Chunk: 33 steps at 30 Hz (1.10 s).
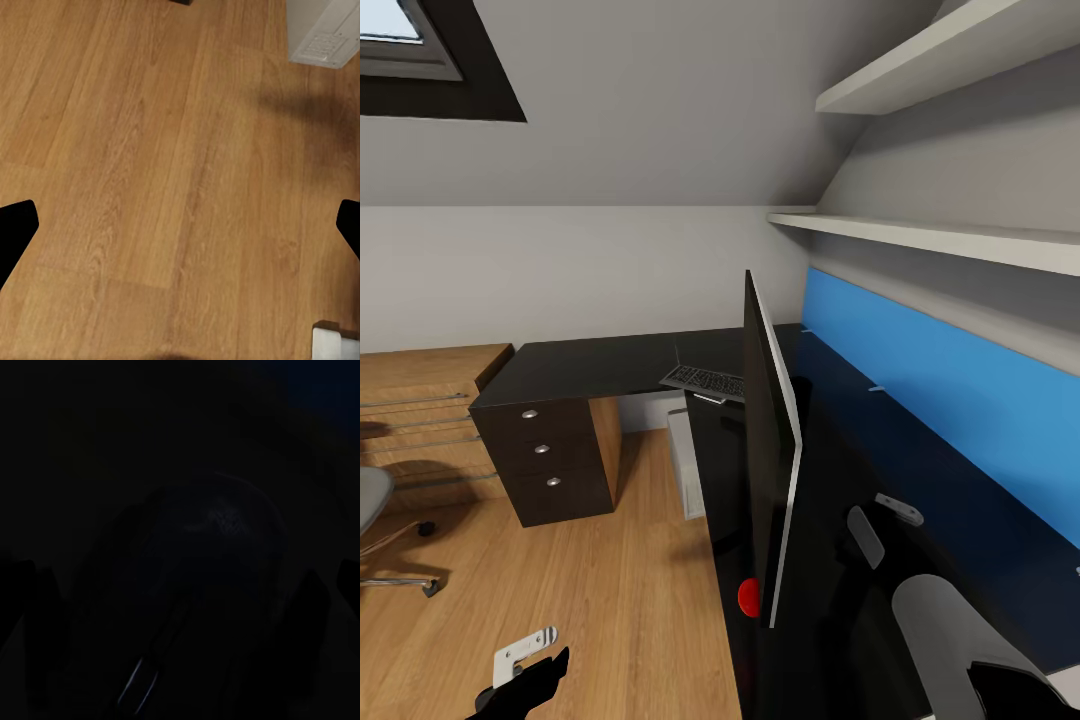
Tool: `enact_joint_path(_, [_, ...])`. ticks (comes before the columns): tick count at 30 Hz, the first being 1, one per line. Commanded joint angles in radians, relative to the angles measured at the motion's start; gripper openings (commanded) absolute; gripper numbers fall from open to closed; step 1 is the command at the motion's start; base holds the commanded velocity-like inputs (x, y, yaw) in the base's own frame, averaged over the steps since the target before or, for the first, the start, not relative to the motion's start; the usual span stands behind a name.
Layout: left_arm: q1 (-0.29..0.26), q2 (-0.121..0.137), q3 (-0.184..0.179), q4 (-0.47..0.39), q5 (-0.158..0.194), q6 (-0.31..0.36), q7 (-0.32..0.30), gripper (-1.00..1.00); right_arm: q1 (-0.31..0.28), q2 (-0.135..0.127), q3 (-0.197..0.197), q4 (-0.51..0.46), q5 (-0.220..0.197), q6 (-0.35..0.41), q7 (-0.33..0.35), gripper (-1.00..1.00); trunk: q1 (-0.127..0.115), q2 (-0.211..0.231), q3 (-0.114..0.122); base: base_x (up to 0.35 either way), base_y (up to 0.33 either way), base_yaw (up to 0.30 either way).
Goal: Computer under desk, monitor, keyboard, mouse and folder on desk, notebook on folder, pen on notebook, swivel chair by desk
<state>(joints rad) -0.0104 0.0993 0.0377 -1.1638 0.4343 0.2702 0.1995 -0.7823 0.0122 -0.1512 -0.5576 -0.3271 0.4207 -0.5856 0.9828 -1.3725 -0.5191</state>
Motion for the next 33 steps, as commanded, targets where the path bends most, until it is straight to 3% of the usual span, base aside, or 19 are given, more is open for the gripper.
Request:
enact_joint_path(1, [0.0,0.0,-0.001,-0.002,0.011,0.004,0.006,1.0,0.0,0.0,-0.004,0.002,-0.01,0.014,-0.005,1.0,0.0,-0.001,-0.001,0.0,0.0,0.0])
enact_joint_path(14, [-0.001,0.0,-0.001,-0.002,0.011,0.004,0.006,1.0,-0.003,-0.001,-0.004,0.002,-0.01,0.018,-0.005,1.0,0.0,-0.001,-0.001,0.0,0.0,0.0])
enact_joint_path(22, [-0.001,0.0,-0.001,-0.002,0.011,0.004,0.007,1.0,-0.003,-0.001,-0.004,0.002,-0.01,0.018,-0.005,1.0,0.031,-0.057,-0.026,0.0,0.0,0.0])
enact_joint_path(33, [0.0,0.002,-0.001,-0.002,0.011,0.004,0.008,1.0,-0.003,-0.001,-0.004,0.002,-0.01,0.018,-0.005,1.0,0.031,-0.057,-0.026,0.0,0.0,0.0])
